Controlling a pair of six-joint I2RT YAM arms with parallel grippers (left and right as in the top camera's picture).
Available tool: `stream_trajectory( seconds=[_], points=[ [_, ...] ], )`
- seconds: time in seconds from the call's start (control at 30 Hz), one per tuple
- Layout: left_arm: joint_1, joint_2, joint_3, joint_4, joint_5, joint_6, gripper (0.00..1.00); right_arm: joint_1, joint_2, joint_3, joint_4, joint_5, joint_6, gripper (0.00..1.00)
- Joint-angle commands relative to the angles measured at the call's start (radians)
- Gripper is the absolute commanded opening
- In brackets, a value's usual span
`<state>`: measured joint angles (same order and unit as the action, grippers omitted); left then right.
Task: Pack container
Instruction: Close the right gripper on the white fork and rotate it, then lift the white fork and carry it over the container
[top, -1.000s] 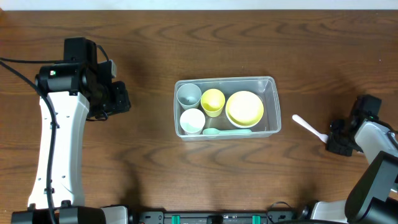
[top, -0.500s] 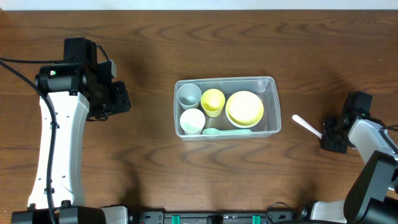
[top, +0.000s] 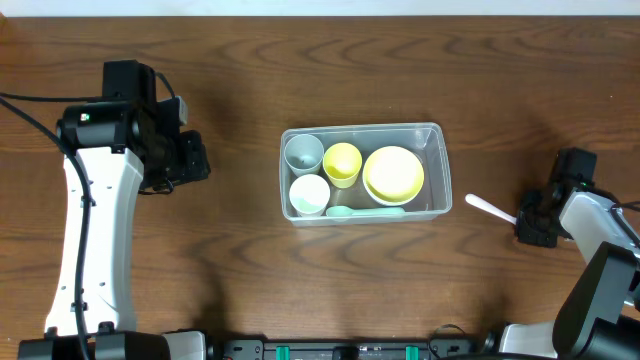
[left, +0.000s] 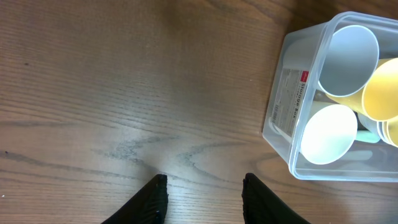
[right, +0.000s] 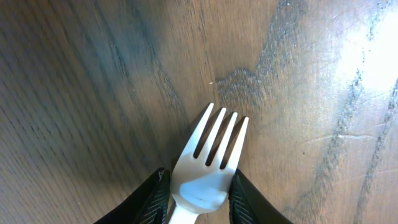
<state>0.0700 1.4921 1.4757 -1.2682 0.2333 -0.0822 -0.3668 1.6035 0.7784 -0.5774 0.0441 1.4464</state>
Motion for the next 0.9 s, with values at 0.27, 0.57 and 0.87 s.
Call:
stream_trajectory(
  seconds=[0.27,0.57,0.87],
  points=[
    [-0.001,-0.011,-0.004,-0.004,0.003,-0.005,0.4,0.011,0.035,-0.029,-0.003,-0.011,-0.004,0.24],
    [-0.001,-0.011,-0.004,-0.005,0.002,-0.005,0.4,0.011,0.035,-0.029,-0.006,-0.011,-0.004,0.14],
    [-0.001,-0.011,-0.004,-0.007,0.003,-0.005,0.41,0.011,0.035,-0.029,-0.006,-0.011,-0.004,0.05]
  ],
)
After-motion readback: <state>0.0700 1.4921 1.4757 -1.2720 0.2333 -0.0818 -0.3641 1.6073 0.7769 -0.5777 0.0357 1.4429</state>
